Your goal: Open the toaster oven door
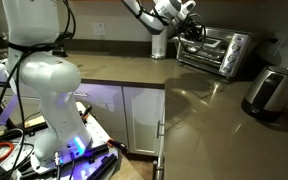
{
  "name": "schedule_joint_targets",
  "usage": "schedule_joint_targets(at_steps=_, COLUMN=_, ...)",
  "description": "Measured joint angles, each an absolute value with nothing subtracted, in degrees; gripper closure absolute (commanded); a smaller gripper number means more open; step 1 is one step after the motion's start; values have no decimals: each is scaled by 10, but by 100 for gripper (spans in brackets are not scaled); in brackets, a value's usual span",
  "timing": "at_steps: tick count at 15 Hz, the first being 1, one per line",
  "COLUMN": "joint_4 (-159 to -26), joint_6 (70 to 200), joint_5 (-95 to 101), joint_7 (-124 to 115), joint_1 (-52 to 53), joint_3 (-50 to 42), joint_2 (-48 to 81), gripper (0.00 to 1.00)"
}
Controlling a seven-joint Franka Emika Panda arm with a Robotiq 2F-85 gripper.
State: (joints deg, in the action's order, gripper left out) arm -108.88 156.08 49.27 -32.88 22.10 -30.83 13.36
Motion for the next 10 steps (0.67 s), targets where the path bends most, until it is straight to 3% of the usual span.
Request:
schedule_joint_targets(at_steps=4, joint_4=-1096, joint_6=1537, joint_5=493, joint_7=-329, joint_1=224, joint_3=-302, joint_2=128, gripper=96)
schedule_joint_targets(at_steps=10, joint_4=-1099, joint_6=1464, joint_5=498, joint_7=-329, joint_1=122, joint_3=-161, joint_2=114, gripper=96)
